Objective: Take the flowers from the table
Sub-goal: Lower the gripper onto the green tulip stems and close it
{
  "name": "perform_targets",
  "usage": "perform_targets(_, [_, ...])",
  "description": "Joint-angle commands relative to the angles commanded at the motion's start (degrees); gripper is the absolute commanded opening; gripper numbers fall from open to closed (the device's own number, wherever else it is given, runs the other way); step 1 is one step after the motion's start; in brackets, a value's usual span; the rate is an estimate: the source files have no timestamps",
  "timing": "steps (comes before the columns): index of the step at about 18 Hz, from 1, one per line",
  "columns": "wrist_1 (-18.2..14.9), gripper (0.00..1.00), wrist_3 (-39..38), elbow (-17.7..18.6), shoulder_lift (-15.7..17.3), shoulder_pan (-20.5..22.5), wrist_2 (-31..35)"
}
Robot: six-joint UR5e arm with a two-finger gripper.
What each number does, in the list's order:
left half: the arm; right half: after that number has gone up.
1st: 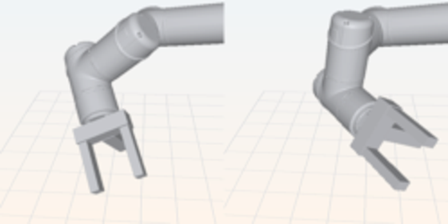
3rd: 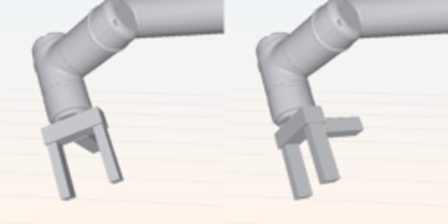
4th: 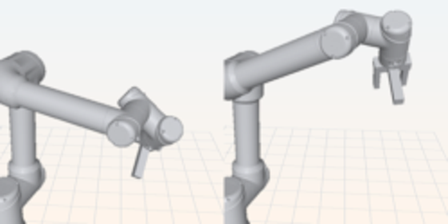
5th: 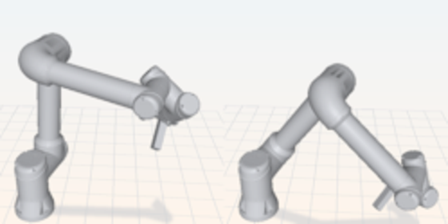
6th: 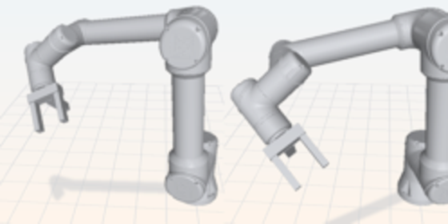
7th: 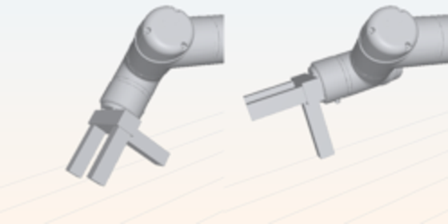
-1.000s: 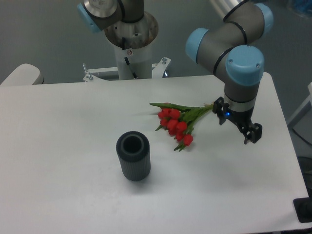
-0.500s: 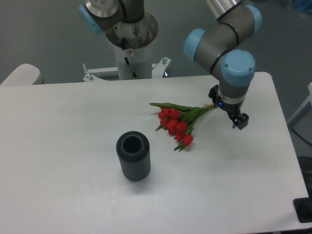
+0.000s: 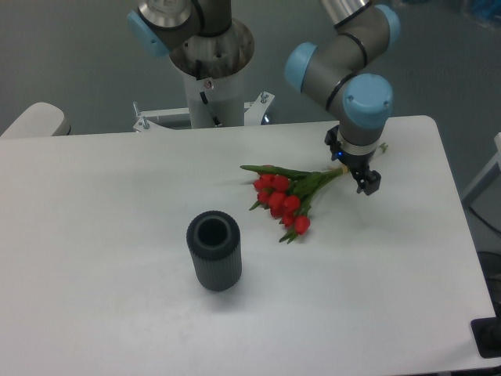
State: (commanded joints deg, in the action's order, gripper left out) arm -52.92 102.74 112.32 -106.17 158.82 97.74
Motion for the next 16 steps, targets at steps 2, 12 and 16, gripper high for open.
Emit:
perform_targets(2, [1.6,0.99,-1.0,0.9,-0.1,0.2,-0.7])
perform_targets(12, [3.8,0.99,-2.6,3.9,-0.2,0.7,-3.7])
perform_targets(16, [4.9,0.99,-2.6,5.2,-0.5,0.8,-4.0])
